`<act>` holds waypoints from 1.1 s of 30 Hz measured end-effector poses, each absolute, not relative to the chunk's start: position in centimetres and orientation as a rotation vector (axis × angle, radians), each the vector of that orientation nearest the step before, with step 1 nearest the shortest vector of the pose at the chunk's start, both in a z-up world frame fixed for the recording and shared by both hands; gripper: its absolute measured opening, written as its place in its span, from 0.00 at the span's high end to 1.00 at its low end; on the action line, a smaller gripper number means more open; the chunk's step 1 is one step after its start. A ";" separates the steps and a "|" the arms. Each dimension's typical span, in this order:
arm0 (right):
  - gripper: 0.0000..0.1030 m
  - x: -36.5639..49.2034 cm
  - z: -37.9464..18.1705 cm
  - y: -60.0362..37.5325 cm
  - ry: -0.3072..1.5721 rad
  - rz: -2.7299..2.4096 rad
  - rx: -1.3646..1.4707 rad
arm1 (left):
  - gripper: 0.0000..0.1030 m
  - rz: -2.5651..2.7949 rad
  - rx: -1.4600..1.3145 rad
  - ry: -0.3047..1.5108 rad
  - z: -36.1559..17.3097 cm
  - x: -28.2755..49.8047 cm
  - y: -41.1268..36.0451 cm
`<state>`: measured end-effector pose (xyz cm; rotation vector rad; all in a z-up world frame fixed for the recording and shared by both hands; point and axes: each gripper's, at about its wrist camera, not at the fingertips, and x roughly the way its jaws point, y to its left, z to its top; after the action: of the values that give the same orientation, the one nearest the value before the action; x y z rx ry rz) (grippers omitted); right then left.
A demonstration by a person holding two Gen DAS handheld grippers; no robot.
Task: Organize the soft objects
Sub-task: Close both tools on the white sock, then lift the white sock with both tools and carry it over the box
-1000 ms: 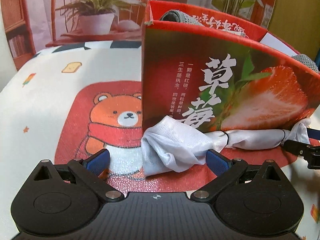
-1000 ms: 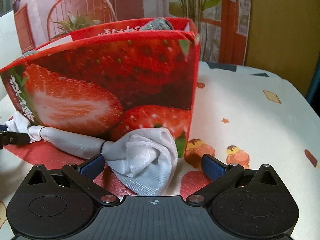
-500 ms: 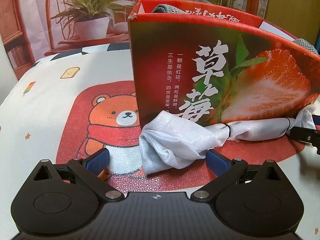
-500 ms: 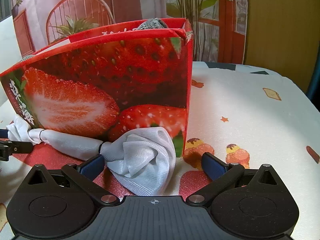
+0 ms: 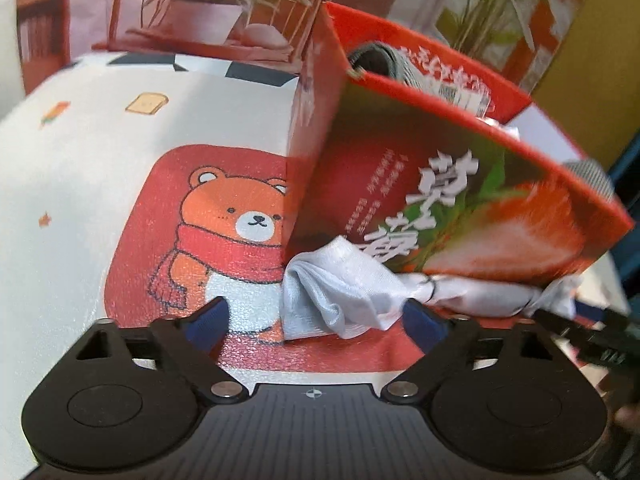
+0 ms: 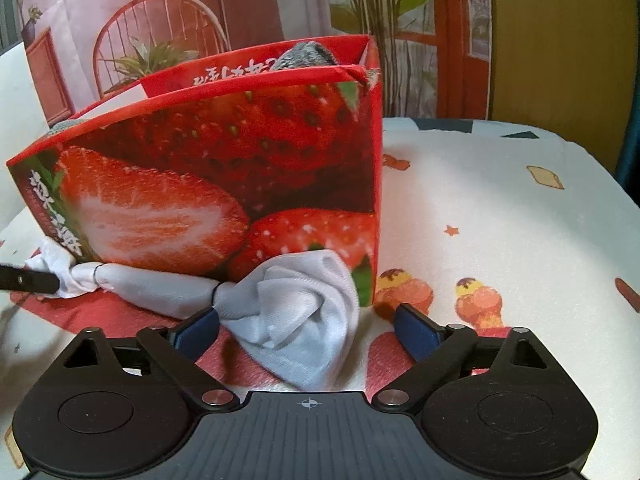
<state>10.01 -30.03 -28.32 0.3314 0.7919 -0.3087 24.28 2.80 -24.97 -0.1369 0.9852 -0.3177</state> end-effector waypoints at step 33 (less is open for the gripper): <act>0.90 5.9 -21.2 -30.9 0.633 -0.208 0.478 | 0.90 -0.426 0.016 0.695 -17.7 17.8 1.2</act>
<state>5.93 -30.93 -21.19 0.4784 0.6328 -0.2081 17.80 1.23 -17.74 0.0165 0.6949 -0.4258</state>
